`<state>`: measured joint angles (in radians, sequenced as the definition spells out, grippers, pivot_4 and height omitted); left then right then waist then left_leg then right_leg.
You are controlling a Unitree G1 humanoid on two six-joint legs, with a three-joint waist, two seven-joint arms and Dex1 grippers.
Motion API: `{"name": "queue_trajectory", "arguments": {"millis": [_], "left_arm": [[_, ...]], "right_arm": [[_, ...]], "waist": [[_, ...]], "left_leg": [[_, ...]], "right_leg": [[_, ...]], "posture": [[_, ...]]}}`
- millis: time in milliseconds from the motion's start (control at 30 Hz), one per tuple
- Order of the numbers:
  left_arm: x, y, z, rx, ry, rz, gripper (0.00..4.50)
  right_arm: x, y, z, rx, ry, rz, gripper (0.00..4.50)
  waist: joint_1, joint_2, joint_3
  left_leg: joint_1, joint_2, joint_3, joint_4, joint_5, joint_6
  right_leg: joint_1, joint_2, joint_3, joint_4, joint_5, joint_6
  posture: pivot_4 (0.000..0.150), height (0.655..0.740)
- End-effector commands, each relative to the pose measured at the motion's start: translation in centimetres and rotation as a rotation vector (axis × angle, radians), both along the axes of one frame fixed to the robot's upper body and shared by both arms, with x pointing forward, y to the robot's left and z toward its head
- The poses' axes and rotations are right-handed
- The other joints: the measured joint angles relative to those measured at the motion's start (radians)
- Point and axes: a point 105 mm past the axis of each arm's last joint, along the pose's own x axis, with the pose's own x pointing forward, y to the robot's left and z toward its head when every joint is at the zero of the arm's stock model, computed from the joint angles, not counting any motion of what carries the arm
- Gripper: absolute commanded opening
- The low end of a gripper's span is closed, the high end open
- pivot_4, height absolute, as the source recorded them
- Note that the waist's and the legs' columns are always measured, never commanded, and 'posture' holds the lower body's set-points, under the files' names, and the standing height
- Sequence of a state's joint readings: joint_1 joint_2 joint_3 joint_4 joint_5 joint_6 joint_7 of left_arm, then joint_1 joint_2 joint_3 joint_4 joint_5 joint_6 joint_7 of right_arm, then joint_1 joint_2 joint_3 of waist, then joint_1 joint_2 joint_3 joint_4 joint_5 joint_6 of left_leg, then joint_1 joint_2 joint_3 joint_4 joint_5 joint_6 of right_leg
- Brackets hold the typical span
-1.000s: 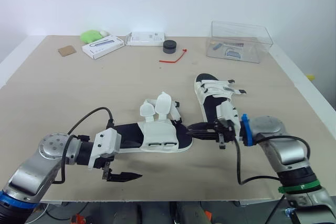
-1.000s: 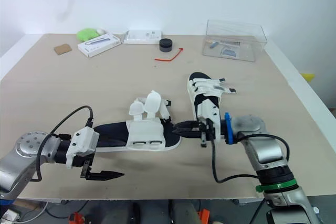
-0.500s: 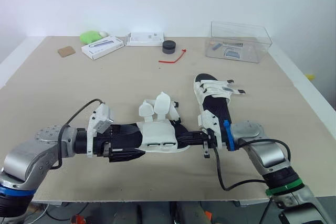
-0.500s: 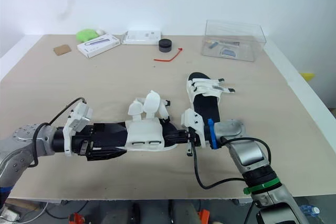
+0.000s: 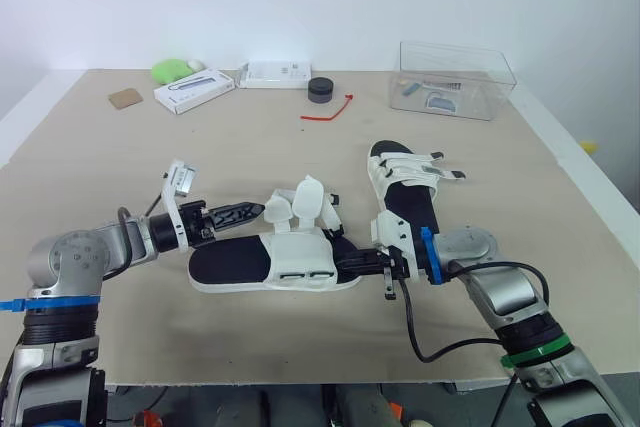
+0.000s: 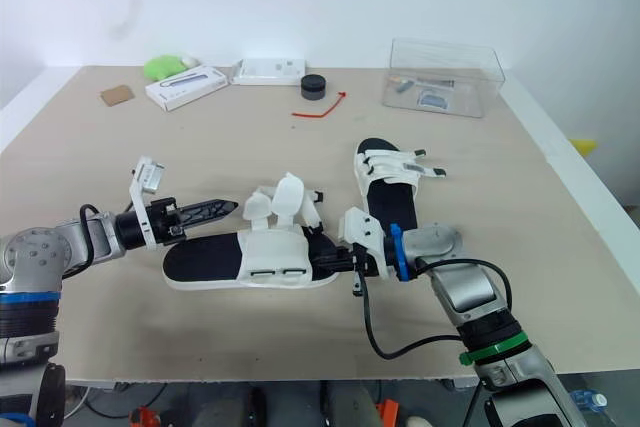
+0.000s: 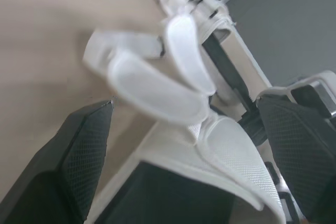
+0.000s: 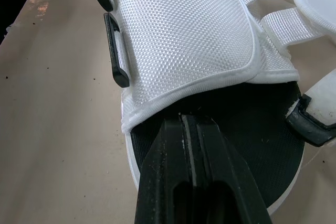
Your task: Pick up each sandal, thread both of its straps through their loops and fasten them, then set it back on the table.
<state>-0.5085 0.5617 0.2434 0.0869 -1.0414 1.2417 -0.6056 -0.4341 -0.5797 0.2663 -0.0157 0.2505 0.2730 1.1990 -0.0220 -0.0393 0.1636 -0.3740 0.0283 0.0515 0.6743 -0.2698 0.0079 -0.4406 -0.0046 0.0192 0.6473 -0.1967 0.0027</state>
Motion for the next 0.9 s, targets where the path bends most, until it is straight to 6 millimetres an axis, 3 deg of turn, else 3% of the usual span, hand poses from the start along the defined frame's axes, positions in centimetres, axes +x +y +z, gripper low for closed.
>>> {"name": "queue_trajectory", "arguments": {"millis": [33, 133, 500, 900], "left_arm": [[0.6, -0.4, 0.3, -0.042, 0.085, 0.002, 4.50], [2.1, -0.6, -0.9, -0.041, 0.179, 0.075, 4.50], [2.8, -3.5, 0.2, -0.091, 0.252, -0.022, 4.50], [0.6, -3.0, 0.4, -0.004, 0.252, -0.148, 4.50]], "right_arm": [[0.0, 0.2, 1.0, 0.017, -0.035, 0.011, 0.06], [0.2, 0.4, 1.4, 0.045, -0.027, -0.009, 0.06], [0.3, 0.5, 1.7, 0.038, -0.046, 0.002, 0.06], [0.7, 0.2, 1.7, 0.024, -0.068, -0.016, 0.06]], "waist": [[0.000, 0.000, 0.000], [0.001, -0.001, 0.000], [0.001, -0.001, 0.000], [-0.001, -0.001, 0.000]], "left_leg": [[0.000, 0.000, 0.000, 0.000, 0.000, 0.000], [0.000, -0.001, -0.001, 0.000, 0.000, -0.001], [0.000, -0.003, -0.001, 0.000, 0.003, -0.005], [-0.001, -0.002, -0.001, -0.001, 0.003, -0.006]], "right_leg": [[0.000, 0.000, 0.000, 0.000, 0.000, 0.000], [0.000, -0.001, 0.000, 0.000, 0.002, -0.002], [0.001, -0.003, 0.000, 0.001, 0.002, -0.001], [0.000, -0.002, 0.000, 0.001, 0.002, -0.002]], "posture": [[0.150, 0.7400], [0.150, 0.7400], [0.150, 0.7400], [0.150, 0.7400]]}}
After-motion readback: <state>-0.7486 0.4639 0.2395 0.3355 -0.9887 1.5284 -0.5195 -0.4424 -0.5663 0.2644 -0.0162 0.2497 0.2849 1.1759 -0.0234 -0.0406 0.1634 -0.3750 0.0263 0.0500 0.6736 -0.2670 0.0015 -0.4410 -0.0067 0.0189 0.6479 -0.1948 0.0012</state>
